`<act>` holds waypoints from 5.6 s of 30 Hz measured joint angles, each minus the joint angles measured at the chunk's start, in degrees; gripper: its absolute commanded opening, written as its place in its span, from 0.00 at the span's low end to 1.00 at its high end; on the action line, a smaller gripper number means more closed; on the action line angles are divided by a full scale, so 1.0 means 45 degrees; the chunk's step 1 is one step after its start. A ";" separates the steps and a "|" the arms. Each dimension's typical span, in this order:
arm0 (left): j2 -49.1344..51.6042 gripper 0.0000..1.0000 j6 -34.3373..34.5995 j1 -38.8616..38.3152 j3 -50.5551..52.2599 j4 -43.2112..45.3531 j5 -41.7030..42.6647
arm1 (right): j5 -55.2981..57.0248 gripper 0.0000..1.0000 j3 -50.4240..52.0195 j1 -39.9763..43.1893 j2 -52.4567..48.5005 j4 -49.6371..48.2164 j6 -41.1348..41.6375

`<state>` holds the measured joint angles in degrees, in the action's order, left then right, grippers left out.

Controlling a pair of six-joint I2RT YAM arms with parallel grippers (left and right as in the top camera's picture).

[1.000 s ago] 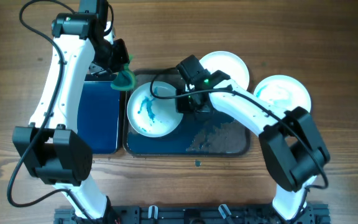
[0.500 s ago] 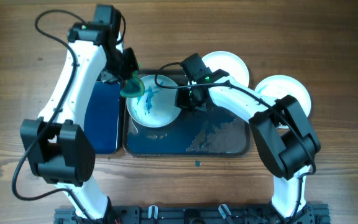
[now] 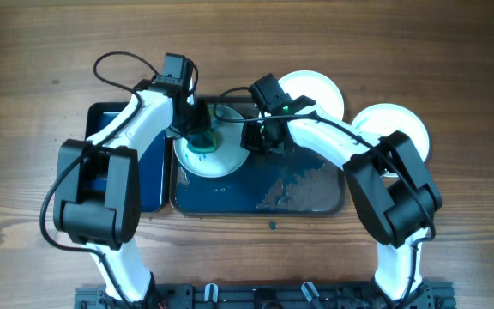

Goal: Clean dirty plates on tray and stack at the side
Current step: 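Scrub the second plate with the sponge in the left gripper, then lift the second plate and stack it on the first plate at right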

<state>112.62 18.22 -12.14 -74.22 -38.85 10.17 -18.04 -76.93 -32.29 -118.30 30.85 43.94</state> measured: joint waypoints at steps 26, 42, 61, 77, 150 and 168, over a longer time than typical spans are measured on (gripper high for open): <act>0.0214 0.04 0.1447 -0.1282 -0.0291 -0.1161 -0.3837 | -0.0369 0.04 -0.0083 -0.0015 -0.0117 -0.0185 -0.0136; 0.0233 0.04 -0.5508 -0.0714 0.0039 -0.2351 0.2069 | -0.0432 0.04 -0.0083 0.0029 -0.0117 -0.0073 -0.0432; 0.0238 0.04 0.0539 -0.1088 -0.0612 -0.1336 -0.2662 | -0.0340 0.04 -0.0083 0.0034 -0.0141 -0.0243 -0.0112; 0.0486 0.04 0.0563 -0.0593 -0.1423 -0.2433 -0.1957 | -0.0554 0.04 -0.0083 0.0044 -0.0141 -0.0199 -0.0355; -0.2880 0.04 0.1161 0.3191 -0.6261 -0.7951 -0.1719 | -0.0510 0.04 -0.0034 0.9136 0.8068 0.6693 -0.5027; -0.2880 0.04 0.1161 0.3191 -0.6261 -0.7951 -0.1719 | 0.2297 0.04 0.5518 1.3687 0.7553 0.1943 -0.5158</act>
<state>99.66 23.44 2.22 -102.39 -74.63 2.44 -7.70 -52.10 29.30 -84.31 39.59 20.73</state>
